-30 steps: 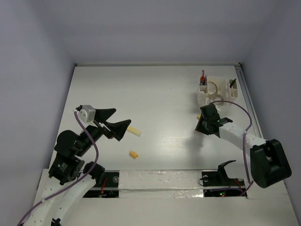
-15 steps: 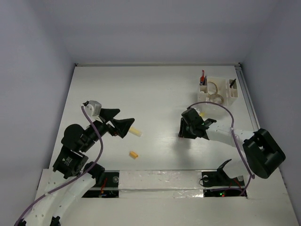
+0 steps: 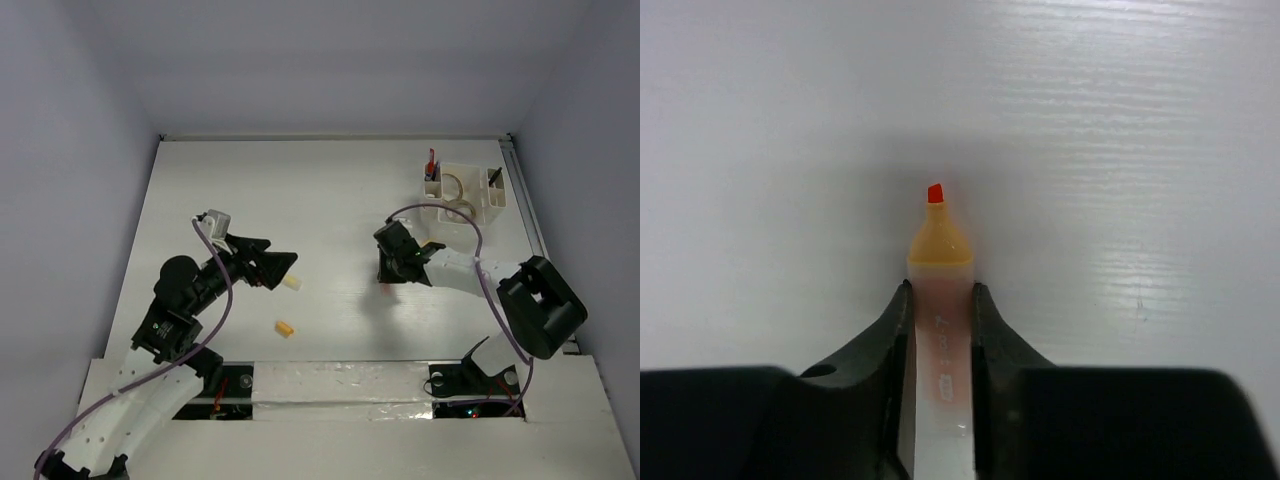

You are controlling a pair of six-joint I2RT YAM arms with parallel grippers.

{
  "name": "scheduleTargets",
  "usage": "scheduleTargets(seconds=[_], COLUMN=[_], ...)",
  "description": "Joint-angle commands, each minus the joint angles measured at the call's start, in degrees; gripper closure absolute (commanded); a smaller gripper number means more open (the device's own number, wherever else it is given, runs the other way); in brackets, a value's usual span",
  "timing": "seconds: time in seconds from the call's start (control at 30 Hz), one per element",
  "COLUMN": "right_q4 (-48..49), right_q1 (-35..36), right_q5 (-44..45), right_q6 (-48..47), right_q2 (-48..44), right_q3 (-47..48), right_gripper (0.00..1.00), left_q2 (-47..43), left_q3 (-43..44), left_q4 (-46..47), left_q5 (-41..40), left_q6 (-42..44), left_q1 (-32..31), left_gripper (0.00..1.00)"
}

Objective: Sort the stationery into containers
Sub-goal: Pick up the pen from the center of the board.

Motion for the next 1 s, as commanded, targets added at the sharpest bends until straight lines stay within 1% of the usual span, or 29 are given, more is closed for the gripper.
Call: scheduleTargets(seconds=[0.0,0.07,0.1,0.13,0.17,0.2,0.27,0.3,0.37,0.4,0.53,0.7,0.9,0.97], right_q4=[-1.51,1.02,5.22,7.52,9.90,14.01,16.85,20.87,23.97,26.50,30.83,35.57,37.51,38.22], right_q1=[0.19,0.19,0.19,0.19,0.19,0.19,0.19,0.71,1.24,1.24,3.35,4.67,6.95,7.48], right_q5=[2.52,1.91,-0.71,-2.47,-6.14,-7.83,-11.43,-12.41,-14.69,-16.27,-16.90,-17.78,-19.01,-19.19], right_q6=[-2.36,-3.50,-3.68,-3.94,-3.95,-3.69,-2.02,-1.32,0.70,1.41,3.78,6.16,8.00,8.53], right_q2=[2.35,-0.72,-2.91,-7.72,-9.86,-11.79,-15.57,-16.46,-17.87,-18.05,-17.79,-17.53,-17.88,-17.70], right_q3=[1.09,0.67,0.14,-0.30,-1.00,-1.09,-1.01,-1.01,-1.27,-1.53,-1.88,-3.03,-3.73,-3.99], right_gripper=[0.89,0.89,0.89,0.89,0.89,0.88,0.88,0.88,0.88,0.88,0.88,0.88,0.87,0.87], left_q2=[3.44,4.41,4.77,4.94,5.55,6.00,7.92,8.89,12.13,13.28,19.52,24.01,28.93,30.42], left_q3=[-4.15,-5.21,-6.43,-7.14,-7.67,-8.55,-9.08,-9.34,-9.43,-9.17,-8.73,-7.86,-6.45,-6.27], left_q4=[7.01,8.15,9.12,11.30,12.28,13.25,15.62,16.50,18.88,19.75,24.49,28.81,30.92,32.59], left_q5=[4.30,5.78,6.06,6.41,6.41,6.06,4.31,3.60,0.80,-0.09,-3.16,-4.31,-8.00,-8.88], left_q6=[-5.11,-5.98,-6.51,-6.96,-7.83,-8.19,-8.71,-9.07,-9.42,-9.68,-10.12,-10.12,-8.46,-8.28], left_q1=[-0.21,-0.82,-0.82,-1.52,-2.57,-3.19,-5.90,-7.05,-9.42,-11.52,-14.26,-14.89,-16.03,-16.55], left_gripper=[0.01,0.01,0.01,0.01,0.01,0.01,0.02,0.03,0.07,0.08,0.12,0.18,0.23,0.27])
